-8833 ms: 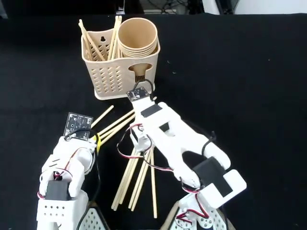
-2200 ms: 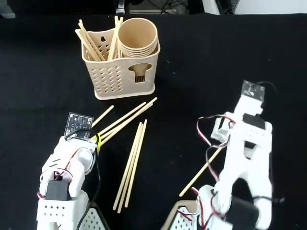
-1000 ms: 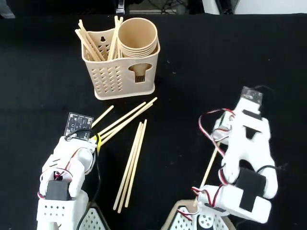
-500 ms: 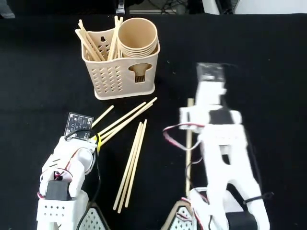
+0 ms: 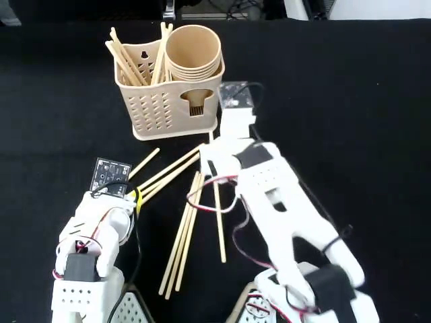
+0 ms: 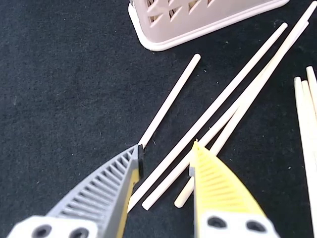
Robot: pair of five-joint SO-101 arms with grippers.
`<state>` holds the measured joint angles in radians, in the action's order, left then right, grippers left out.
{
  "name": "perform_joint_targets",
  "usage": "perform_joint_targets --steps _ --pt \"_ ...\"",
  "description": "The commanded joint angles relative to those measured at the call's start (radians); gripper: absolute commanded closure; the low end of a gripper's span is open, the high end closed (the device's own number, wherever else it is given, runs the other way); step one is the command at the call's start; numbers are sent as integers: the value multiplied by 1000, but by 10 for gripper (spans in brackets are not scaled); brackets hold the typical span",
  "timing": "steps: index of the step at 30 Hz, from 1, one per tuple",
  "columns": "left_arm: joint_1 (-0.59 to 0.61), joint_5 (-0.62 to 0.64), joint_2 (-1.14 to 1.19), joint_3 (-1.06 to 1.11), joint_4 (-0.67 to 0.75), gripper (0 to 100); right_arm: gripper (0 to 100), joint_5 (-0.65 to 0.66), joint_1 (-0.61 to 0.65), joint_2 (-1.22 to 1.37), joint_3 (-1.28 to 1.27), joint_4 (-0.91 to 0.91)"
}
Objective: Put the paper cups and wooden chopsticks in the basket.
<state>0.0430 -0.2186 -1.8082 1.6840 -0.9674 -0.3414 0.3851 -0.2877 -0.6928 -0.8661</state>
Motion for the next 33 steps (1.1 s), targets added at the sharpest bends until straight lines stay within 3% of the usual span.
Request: perform_joint_targets --steps 1,7,12,15,23,33 --pt "-7 -8 -9 15 3 823 874 -72 35 84 114 -57" --pt "-7 -8 -9 15 5 823 874 -72 69 174 208 -140" --pt "-13 -8 -9 15 -3 821 874 -68 -31 107 311 -235" --pt "-15 -6 -9 10 -3 819 874 2 -132 -4 323 -295" --pt "-36 -143 -6 -96 -126 818 874 144 -433 -262 67 -313" --pt "-51 -169 -5 -249 -226 818 873 249 -571 -375 -228 -293"
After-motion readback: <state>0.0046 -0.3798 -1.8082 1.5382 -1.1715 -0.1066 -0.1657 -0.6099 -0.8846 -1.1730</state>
